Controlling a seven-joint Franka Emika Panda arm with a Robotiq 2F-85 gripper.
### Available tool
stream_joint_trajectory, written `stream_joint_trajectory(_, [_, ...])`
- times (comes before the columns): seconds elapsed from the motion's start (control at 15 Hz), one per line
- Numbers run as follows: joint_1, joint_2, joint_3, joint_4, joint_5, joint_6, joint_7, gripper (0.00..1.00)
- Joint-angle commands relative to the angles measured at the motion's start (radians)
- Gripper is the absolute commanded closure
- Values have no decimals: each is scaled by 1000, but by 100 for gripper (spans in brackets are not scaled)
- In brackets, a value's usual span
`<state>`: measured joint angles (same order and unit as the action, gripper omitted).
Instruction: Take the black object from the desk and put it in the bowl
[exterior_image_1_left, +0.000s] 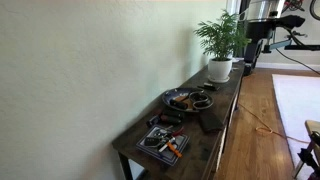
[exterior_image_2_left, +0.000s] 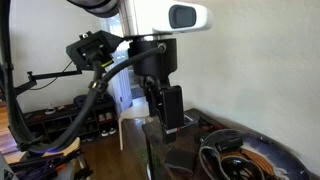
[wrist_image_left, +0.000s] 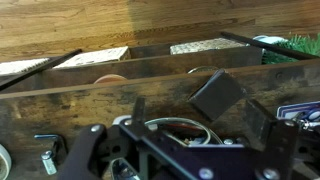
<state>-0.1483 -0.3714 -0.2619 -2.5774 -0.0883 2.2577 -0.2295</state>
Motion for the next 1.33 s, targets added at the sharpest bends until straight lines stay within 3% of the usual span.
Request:
stream_joint_trajectory(0.0, [-13,1,13,1,6,-1,-5,0])
stream_joint_trajectory(0.53, [-11,8,14,5,7,-3,-5,0])
stream_joint_trajectory(1.27, [34,197,102,123,49,24,46,0])
